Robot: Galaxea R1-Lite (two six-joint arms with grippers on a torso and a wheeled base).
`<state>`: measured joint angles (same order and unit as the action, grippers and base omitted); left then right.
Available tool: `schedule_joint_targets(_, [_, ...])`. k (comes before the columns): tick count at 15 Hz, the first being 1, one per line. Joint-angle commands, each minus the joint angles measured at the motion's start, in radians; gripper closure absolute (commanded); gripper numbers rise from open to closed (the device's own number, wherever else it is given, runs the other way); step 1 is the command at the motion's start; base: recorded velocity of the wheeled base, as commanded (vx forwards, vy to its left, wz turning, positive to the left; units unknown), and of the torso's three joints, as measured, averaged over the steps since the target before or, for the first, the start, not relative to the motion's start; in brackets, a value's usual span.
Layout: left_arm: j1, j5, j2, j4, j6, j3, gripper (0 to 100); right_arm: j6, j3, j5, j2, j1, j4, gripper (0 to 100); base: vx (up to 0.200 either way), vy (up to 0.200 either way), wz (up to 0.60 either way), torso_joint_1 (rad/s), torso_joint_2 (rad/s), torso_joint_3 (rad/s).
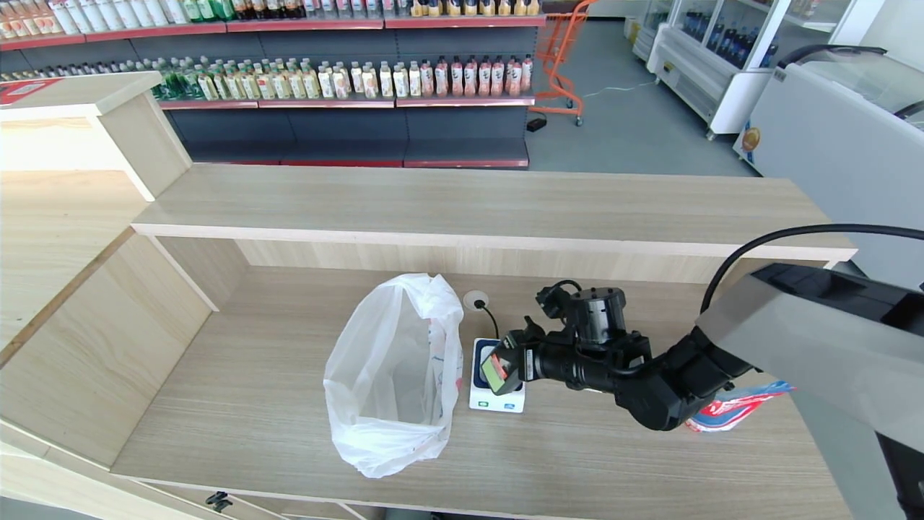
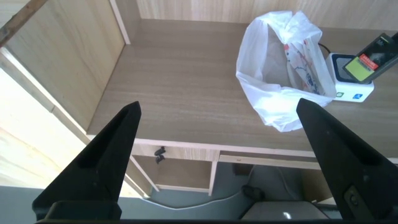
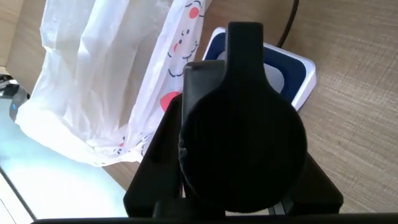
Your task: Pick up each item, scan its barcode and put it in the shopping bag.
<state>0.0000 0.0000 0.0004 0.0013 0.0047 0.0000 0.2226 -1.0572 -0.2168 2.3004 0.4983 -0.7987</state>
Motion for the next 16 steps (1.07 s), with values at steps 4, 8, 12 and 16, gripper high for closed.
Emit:
schedule_joint_targets(4, [0.0,0.0,0.0,0.0,0.0,0.0,0,0.0,-0.006,0.014,0.008,0.002,-0.005,100,0.0,0.0,0.0,0.0,0.0,0.0])
schedule_joint_targets(8, [0.0,0.0,0.0,0.0,0.0,0.0,0,0.161,0.01,-0.001,-0.308,0.003,0.023,100,0.0,0.0,0.0,0.0,0.0,0.0])
schedule_joint_targets(12, [0.0,0.0,0.0,0.0,0.0,0.0,0,0.07,0.223,-0.032,-0.673,-0.046,0.185,100,0.0,0.0,0.0,0.0,0.0,0.0])
schedule_joint_targets(16, [-0.002,0.0,0.009,0.0,-0.005,0.0,0,-0.028,0.431,-0.055,-0.832,-0.044,0.182,100,0.0,0.0,0.0,0.0,0.0,0.0])
